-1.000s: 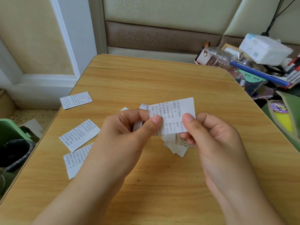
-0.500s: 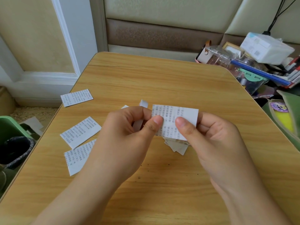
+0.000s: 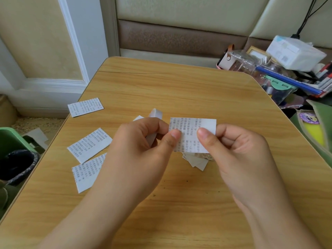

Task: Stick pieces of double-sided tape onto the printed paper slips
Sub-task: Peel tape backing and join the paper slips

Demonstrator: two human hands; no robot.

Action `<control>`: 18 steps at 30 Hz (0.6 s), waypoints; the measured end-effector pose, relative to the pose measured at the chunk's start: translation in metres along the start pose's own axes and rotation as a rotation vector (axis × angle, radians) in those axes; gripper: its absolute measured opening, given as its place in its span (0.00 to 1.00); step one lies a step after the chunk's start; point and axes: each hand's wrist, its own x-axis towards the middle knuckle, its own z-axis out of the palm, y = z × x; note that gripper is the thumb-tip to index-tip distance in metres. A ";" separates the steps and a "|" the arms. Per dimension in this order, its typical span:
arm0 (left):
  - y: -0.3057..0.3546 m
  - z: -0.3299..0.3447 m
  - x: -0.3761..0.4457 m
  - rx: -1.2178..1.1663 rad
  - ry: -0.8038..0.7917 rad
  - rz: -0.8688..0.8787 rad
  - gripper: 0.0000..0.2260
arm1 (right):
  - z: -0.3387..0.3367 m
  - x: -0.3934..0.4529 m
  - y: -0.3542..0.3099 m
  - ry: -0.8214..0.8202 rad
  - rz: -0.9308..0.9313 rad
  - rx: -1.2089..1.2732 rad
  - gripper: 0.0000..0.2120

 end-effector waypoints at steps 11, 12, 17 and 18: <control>-0.018 -0.006 0.004 0.967 -0.264 0.116 0.15 | 0.018 -0.010 0.012 -0.198 0.145 -0.557 0.23; -0.019 -0.005 0.004 0.992 -0.285 0.114 0.15 | 0.021 -0.009 0.015 -0.183 0.121 -0.614 0.23; -0.026 -0.001 0.009 1.027 -0.319 0.030 0.14 | 0.020 -0.004 0.020 -0.134 0.003 -0.774 0.09; -0.027 -0.001 0.010 1.033 -0.324 0.018 0.14 | 0.019 -0.003 0.020 -0.142 -0.050 -0.796 0.09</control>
